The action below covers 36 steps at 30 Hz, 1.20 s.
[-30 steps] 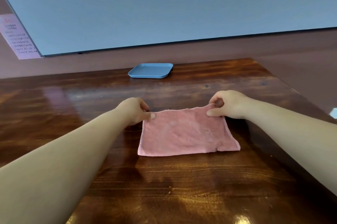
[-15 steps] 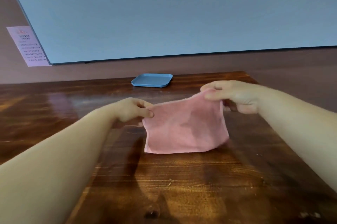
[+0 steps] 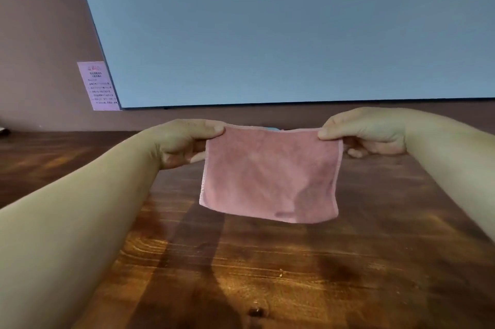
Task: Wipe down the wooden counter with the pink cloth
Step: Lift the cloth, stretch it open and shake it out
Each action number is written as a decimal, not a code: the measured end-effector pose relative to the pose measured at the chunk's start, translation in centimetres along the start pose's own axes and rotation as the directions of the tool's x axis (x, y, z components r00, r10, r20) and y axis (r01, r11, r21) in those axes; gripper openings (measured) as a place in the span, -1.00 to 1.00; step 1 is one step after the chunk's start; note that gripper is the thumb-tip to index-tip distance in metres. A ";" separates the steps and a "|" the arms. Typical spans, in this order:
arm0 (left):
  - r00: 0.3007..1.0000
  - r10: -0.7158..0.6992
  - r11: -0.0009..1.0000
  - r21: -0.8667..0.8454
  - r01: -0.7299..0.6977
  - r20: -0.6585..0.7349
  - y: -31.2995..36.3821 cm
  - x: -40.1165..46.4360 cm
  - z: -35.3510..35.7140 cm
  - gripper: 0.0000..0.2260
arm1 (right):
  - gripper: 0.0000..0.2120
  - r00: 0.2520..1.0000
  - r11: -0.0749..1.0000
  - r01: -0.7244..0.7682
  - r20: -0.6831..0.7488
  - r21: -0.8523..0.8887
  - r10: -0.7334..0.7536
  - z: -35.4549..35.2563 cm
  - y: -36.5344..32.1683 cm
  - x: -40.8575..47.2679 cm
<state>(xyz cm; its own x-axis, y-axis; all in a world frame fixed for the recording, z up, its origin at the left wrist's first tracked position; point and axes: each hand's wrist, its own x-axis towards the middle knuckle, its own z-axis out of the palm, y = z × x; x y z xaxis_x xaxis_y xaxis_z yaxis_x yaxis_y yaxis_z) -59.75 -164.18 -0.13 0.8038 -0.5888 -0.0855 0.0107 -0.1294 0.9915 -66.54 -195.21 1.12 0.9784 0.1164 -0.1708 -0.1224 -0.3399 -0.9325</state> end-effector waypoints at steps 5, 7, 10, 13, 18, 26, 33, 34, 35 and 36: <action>0.985 0.056 0.996 0.071 -0.045 -0.165 0.0 1.0 4.7 -0.91 | -0.89 0.996 0.975 -0.011 -0.083 -0.221 -0.007 4.3 -1.7 0.2; 0.967 0.152 0.982 0.145 -0.124 -0.205 -0.1 1.4 6.2 -0.91 | -0.89 0.988 0.978 0.049 -0.131 -0.201 -0.076 6.5 -2.6 0.9; 0.932 0.236 0.963 0.192 -0.188 -0.275 0.0 1.5 6.9 -0.82 | -0.87 0.965 0.984 0.122 -0.216 -0.133 -0.149 8.2 -3.7 1.8; 0.919 0.274 0.954 0.204 -0.221 -0.283 0.3 1.0 5.9 -0.74 | -0.86 0.980 0.992 0.110 -0.171 0.060 -0.099 8.5 -4.4 2.2; 0.886 0.352 0.895 0.385 -0.224 -0.302 0.5 0.9 4.2 -0.68 | -0.78 0.951 0.950 0.256 -0.129 -0.179 -0.280 8.5 -4.2 3.0; 0.936 0.309 0.950 0.109 -0.294 -0.169 0.8 2.6 0.9 -0.70 | -0.74 0.910 0.659 0.381 0.135 -0.649 -0.393 7.0 -5.2 6.4; 0.935 0.071 0.990 0.138 -0.024 -0.346 -4.2 5.7 -0.6 -0.42 | -0.70 0.933 0.487 0.213 0.028 -0.847 -0.359 4.4 -7.6 12.0; 0.940 -0.025 0.997 0.060 0.048 -0.339 -5.0 6.6 -0.6 -0.36 | -0.71 0.943 0.505 0.186 0.007 -0.843 -0.334 4.1 -7.8 13.3; 0.933 -0.131 0.991 -0.053 0.120 -0.335 -5.6 7.0 -0.2 -0.31 | -0.72 0.945 0.539 0.161 -0.028 -0.827 -0.325 3.9 -7.6 14.1; 0.919 -0.229 0.967 -0.181 0.178 -0.320 -6.2 8.0 -0.1 -0.30 | -0.74 0.944 0.600 0.145 -0.071 -0.787 -0.322 3.8 -7.6 15.2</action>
<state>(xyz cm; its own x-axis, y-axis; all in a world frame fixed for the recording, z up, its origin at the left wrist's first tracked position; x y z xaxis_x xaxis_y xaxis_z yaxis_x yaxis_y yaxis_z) -53.32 -167.99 -6.98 0.9269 -0.2561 -0.2745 0.2612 -0.0850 0.9615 -51.36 -187.29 4.37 0.9750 0.1531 0.1613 0.1999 -0.9213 -0.3334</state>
